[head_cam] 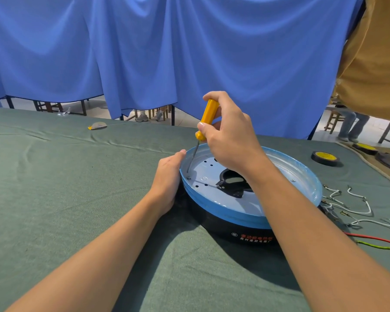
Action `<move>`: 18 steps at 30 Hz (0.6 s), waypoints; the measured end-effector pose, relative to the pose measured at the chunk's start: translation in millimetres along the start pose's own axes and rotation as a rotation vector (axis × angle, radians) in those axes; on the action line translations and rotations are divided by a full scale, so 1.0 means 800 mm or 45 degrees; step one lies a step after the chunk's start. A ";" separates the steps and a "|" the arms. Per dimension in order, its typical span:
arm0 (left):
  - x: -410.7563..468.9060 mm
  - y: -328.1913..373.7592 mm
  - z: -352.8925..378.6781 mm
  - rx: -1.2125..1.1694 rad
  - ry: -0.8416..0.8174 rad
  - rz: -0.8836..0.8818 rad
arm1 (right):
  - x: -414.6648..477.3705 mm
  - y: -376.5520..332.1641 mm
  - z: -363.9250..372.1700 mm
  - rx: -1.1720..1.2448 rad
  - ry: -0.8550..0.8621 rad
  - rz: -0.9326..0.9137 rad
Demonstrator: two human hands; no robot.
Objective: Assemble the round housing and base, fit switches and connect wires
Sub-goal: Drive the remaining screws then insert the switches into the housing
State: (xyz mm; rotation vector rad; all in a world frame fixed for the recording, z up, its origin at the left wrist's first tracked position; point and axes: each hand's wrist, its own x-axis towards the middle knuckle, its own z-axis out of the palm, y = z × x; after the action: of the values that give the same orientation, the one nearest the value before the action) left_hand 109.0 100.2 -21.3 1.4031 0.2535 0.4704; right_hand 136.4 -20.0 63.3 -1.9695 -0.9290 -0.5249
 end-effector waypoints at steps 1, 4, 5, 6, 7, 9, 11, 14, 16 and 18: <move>0.000 0.000 0.000 0.001 0.003 0.003 | 0.000 0.001 0.000 -0.003 -0.006 0.003; 0.000 0.000 0.001 0.007 0.014 0.009 | -0.001 0.002 0.000 -0.017 -0.031 0.005; 0.000 0.000 0.001 0.009 0.016 0.007 | -0.001 0.002 0.000 -0.017 -0.034 0.004; -0.001 0.000 0.001 0.012 0.017 0.003 | -0.001 0.001 0.000 -0.019 -0.037 0.002; -0.001 0.000 0.001 0.016 0.019 -0.001 | -0.001 0.001 0.001 -0.019 -0.041 0.000; -0.002 0.001 0.001 0.022 0.024 -0.005 | -0.001 -0.001 0.000 -0.019 -0.054 -0.008; -0.002 0.002 0.001 0.025 0.026 -0.006 | -0.001 -0.003 0.000 -0.018 -0.075 -0.020; -0.002 0.002 0.002 0.022 0.040 -0.003 | -0.002 -0.006 -0.002 -0.013 -0.101 -0.024; -0.003 0.002 0.001 0.016 0.040 0.000 | -0.003 -0.007 -0.005 0.006 -0.133 -0.043; -0.003 0.001 0.000 0.011 0.028 -0.001 | -0.003 -0.008 -0.007 0.061 -0.195 -0.075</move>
State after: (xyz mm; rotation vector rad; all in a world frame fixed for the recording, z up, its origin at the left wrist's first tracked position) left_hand 107.1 99.1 -20.9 1.4069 0.2743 0.4849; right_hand 129.5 -23.4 68.1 -1.9645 -1.0878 -0.3855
